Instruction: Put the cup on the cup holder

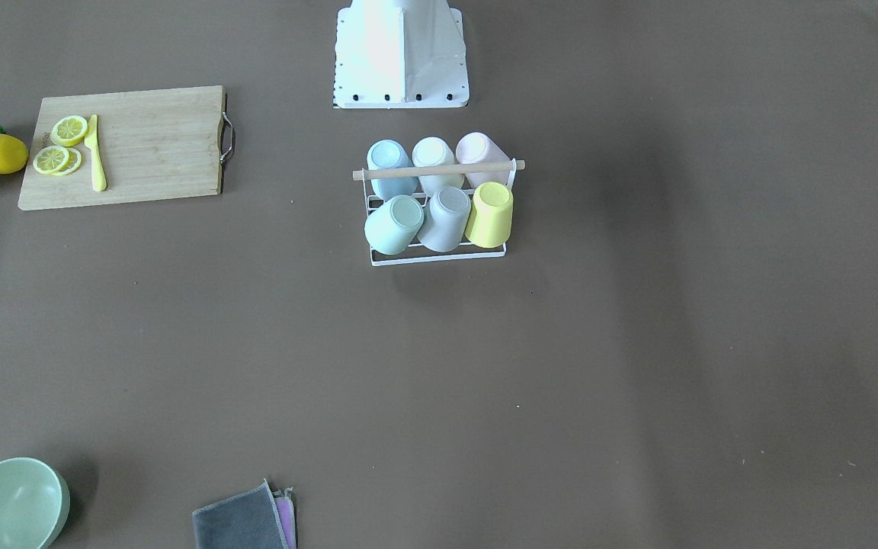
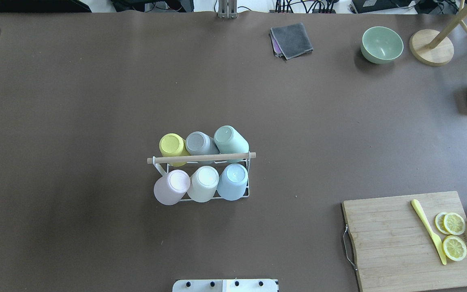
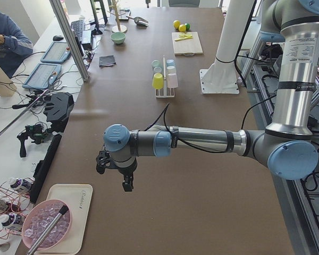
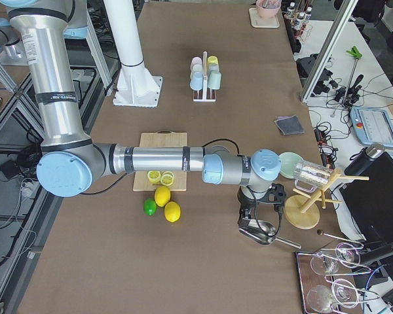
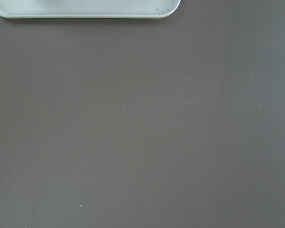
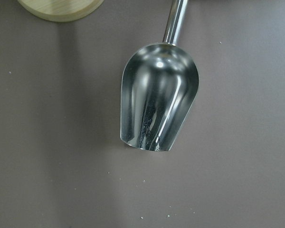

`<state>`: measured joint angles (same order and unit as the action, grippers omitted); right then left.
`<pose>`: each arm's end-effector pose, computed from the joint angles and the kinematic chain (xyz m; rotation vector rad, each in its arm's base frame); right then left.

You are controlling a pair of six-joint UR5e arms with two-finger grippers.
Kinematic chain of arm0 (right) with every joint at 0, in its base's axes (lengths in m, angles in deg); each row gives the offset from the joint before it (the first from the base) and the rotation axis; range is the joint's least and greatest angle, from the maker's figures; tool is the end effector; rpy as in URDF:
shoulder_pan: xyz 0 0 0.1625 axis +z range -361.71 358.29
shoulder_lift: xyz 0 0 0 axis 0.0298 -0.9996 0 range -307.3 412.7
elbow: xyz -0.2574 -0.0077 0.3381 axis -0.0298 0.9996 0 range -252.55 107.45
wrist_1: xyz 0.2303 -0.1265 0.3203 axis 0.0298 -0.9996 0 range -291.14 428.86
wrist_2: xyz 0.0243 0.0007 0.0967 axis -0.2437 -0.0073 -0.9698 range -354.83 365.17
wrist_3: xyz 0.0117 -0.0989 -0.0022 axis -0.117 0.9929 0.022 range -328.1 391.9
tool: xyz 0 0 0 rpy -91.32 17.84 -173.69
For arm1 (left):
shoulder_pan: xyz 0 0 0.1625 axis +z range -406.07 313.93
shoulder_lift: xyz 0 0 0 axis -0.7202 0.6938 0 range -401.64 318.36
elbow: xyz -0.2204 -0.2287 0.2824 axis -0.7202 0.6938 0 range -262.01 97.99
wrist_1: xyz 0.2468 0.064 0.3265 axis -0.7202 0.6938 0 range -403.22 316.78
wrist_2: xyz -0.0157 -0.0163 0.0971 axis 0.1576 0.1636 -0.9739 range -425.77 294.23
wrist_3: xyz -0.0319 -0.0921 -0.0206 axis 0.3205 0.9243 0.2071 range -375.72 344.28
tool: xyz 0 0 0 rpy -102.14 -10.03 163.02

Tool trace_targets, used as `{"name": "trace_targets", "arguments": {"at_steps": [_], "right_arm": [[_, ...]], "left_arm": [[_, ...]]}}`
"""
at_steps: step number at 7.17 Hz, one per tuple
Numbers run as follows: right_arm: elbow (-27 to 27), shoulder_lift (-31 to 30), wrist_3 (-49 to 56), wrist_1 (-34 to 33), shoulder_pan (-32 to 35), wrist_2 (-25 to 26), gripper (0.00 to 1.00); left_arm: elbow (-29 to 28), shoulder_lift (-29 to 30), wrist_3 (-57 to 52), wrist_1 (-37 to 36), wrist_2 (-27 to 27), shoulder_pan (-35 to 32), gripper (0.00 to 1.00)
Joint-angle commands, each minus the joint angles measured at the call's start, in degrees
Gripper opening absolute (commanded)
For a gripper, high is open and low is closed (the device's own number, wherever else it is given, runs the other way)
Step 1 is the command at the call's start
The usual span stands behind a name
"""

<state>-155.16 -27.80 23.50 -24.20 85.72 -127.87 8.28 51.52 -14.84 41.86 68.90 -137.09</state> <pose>0.0401 -0.5629 0.6417 -0.0876 -0.7465 0.1031 -0.0724 -0.5116 0.6367 -0.0234 0.7796 -0.0415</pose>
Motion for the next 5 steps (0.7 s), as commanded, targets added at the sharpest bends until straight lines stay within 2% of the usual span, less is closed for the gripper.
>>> {"name": "trace_targets", "arguments": {"at_steps": [1,5], "right_arm": [[0.08,-0.09,0.05,0.07,-0.06,0.06,1.00],[0.78,-0.27,0.14,0.42,-0.59,0.15,1.00]], "left_arm": [[0.06,0.00,-0.09,-0.18,0.07,-0.56,0.97],[0.15,-0.09,-0.09,-0.27,0.25,-0.82,0.98]]}}
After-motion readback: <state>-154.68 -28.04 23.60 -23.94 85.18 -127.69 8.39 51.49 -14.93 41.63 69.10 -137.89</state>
